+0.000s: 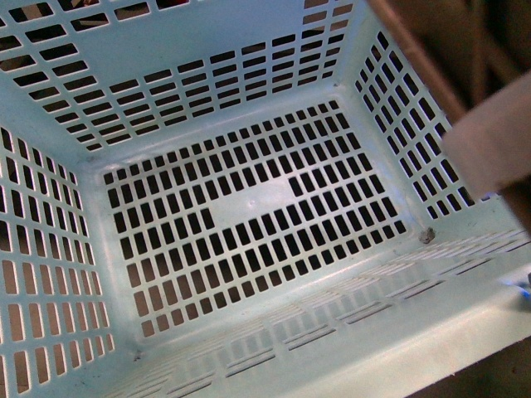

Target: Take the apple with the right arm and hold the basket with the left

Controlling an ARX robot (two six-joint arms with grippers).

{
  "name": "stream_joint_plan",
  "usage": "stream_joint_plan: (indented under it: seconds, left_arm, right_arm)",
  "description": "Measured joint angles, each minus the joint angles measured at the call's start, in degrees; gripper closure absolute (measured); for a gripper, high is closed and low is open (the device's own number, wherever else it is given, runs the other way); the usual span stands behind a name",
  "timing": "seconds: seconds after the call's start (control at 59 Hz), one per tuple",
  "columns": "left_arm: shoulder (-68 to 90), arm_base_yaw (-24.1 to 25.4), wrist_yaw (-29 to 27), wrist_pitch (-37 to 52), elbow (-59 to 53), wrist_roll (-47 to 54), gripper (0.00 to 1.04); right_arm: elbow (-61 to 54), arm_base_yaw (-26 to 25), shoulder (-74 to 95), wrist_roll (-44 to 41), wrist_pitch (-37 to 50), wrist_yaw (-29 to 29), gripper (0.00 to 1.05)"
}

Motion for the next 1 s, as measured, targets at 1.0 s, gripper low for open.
stream_joint_plan:
  seconds: [1.0]
  left_arm:
    - [-0.02,0.00,-0.02,0.00,0.00,0.00,0.90]
  right_arm:
    - [-12.35,-1.14,-16.41,-2.58,1.42,-3.91,0.24]
